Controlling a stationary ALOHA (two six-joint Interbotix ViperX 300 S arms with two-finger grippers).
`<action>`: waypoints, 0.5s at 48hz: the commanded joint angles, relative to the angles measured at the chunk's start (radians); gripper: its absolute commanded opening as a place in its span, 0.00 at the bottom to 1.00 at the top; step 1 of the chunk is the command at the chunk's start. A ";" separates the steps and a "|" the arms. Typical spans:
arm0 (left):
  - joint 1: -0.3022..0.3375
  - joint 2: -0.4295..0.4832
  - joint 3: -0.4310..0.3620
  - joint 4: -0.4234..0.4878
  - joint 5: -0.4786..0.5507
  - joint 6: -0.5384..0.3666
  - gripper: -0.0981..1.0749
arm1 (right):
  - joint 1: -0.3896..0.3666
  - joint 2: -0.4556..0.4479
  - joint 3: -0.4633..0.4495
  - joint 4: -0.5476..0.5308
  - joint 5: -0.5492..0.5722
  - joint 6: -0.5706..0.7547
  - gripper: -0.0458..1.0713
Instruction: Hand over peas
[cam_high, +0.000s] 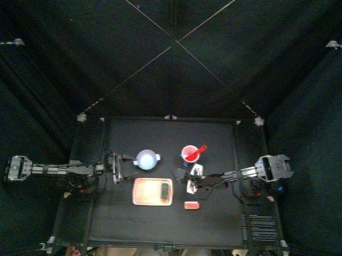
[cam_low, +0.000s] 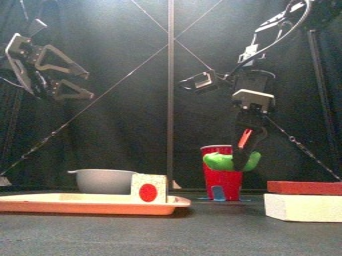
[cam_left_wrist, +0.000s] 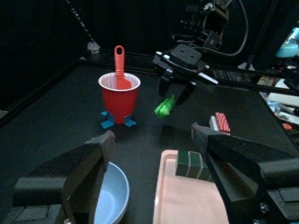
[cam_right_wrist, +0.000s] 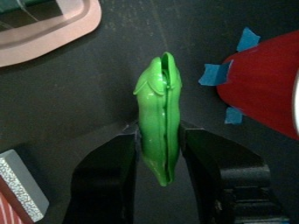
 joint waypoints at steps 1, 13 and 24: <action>0.003 0.003 -0.012 0.000 -0.011 0.000 0.96 | -0.002 -0.034 -0.020 -0.003 -0.002 0.002 0.64; 0.000 0.037 -0.040 0.003 -0.014 0.002 0.96 | -0.002 -0.071 -0.038 -0.041 -0.077 0.008 0.64; -0.026 0.149 -0.110 0.015 -0.015 0.002 0.96 | -0.021 -0.089 -0.051 -0.103 -0.216 0.012 0.64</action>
